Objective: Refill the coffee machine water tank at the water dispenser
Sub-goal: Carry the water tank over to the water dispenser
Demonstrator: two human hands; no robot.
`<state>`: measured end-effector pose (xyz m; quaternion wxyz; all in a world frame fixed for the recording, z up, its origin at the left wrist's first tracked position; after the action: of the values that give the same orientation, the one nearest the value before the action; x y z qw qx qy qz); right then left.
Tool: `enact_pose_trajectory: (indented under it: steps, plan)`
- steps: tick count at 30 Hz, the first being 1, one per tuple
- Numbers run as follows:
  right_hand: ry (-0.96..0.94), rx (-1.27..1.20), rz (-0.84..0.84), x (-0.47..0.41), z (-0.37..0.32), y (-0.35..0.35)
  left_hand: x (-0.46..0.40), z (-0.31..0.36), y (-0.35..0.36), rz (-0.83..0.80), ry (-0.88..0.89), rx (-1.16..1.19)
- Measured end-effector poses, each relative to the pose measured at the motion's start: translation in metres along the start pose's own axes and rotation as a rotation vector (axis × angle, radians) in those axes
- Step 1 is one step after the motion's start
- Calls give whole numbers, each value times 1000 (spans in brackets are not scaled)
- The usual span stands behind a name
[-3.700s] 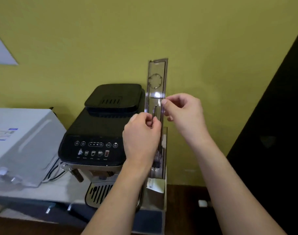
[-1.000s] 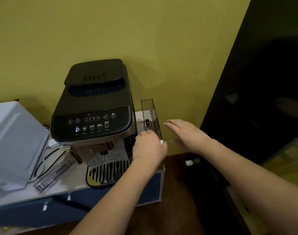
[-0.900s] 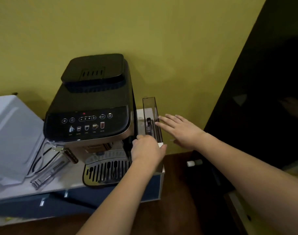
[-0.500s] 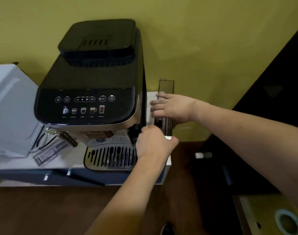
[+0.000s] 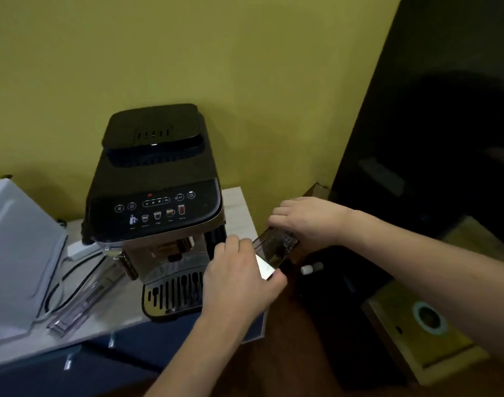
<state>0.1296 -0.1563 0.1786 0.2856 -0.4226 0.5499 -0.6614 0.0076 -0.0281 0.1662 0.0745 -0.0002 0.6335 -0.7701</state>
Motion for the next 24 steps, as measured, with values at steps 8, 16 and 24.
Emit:
enact_pose_trajectory:
  steps: [8,16,24]
  plan:
    - [359,-221,134,85,-53,22,41,7,-7,137,364,138]
    - [499,-288,184,179,-69,53,92,66,19,149,476,390]
    - [507,-341,243,296,-33,105,136,181,58,45,419,566]
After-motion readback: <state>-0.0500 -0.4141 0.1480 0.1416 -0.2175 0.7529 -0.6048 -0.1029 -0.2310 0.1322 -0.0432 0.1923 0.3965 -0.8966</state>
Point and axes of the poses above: each hand's wrist, its own x-axis away from the middle knuckle, its own y-axis out of the palm, z = x × y, the point moved 3 cm from there along -x, towards the middle knuckle, and after that the axes turned 7 degrees about -x, right-handed, at the moved point
